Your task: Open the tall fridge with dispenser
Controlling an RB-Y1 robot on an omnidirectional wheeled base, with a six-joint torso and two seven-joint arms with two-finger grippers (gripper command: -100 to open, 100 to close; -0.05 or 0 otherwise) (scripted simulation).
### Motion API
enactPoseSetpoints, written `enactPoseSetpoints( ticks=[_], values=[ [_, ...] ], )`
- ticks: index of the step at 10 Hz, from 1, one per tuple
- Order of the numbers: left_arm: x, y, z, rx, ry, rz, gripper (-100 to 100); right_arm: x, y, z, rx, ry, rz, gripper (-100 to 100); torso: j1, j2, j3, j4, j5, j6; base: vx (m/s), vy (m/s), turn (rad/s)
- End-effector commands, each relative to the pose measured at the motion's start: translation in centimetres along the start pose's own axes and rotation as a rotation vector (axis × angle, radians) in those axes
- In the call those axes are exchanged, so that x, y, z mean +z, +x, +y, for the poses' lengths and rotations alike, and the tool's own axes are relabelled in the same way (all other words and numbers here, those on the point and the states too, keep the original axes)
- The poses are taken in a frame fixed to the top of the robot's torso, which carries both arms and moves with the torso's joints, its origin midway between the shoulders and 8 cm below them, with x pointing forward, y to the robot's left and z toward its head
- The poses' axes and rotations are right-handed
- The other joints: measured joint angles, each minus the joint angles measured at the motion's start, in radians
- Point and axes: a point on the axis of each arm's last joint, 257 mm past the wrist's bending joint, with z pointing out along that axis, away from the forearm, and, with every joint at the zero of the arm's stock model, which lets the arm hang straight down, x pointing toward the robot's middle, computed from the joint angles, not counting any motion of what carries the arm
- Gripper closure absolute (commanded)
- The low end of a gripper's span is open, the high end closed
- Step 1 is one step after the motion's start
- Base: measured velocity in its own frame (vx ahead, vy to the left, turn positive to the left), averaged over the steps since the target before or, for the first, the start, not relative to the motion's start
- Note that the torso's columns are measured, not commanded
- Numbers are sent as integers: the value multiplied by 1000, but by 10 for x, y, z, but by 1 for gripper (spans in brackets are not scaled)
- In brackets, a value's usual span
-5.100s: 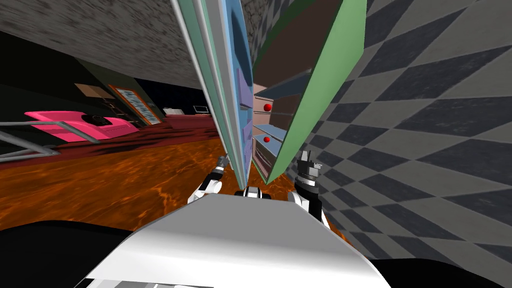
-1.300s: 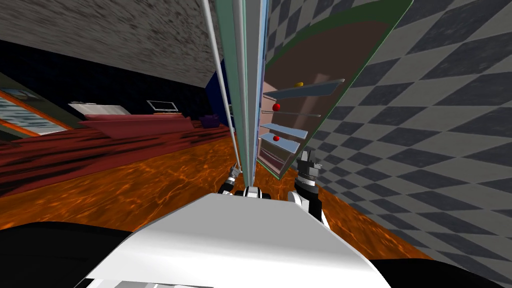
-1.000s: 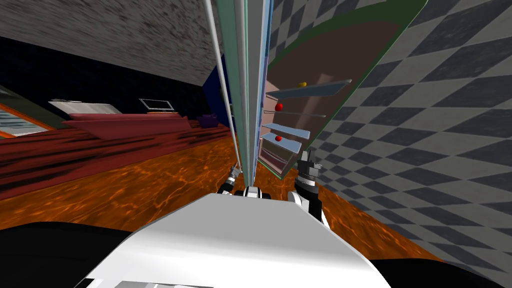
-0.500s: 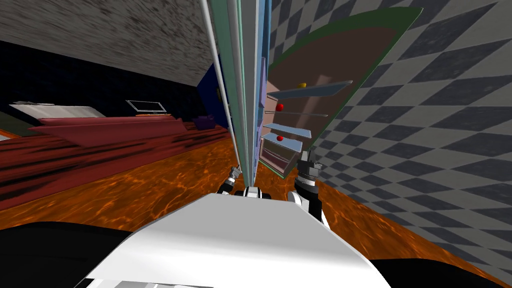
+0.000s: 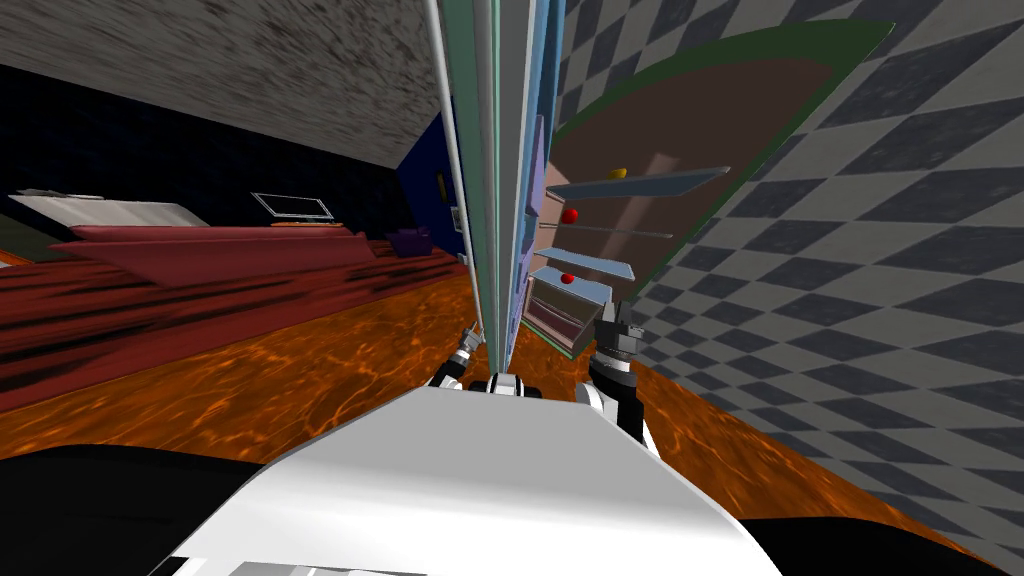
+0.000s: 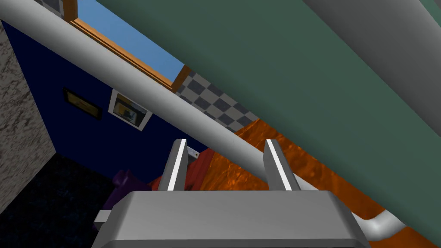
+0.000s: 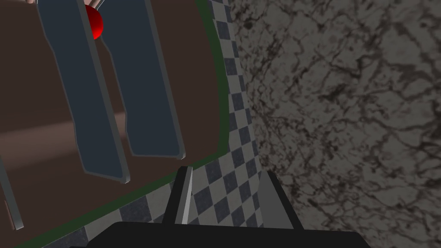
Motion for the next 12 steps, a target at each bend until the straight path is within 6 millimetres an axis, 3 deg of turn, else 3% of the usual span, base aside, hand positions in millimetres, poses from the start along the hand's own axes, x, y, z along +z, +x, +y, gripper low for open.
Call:
enactPoseSetpoints(
  ticks=[1, 5, 6, 7, 12],
  values=[
    [9, 6, -7, -4, -21, 6, -100, 0, 0, 0, 0, 0, 0, 0, 7, -4, -2, 0, 1, -1, -46, -71, 2],
    [23, 17, -26, -2, -32, 23, -100, 0, 0, 0, 0, 0, 0, 0, 15, -2, -2, 6, 1, -3, -23, -20, 47],
    [18, 11, -19, -1, -42, 11, -100, 0, 0, 0, 0, 0, 0, 0, 12, 0, -1, 6, 1, -3, -6, 0, 7],
    [18, 11, -19, -1, -43, 11, 0, 0, 0, 0, 0, 0, 0, 0, 12, 0, -1, 4, 1, -4, 0, 0, 0],
    [18, 11, -19, -1, -43, 10, 0, 0, 0, 0, 0, 0, 0, 0, 14, 0, -1, 2, 2, -5, 0, 0, 0]
  ],
)
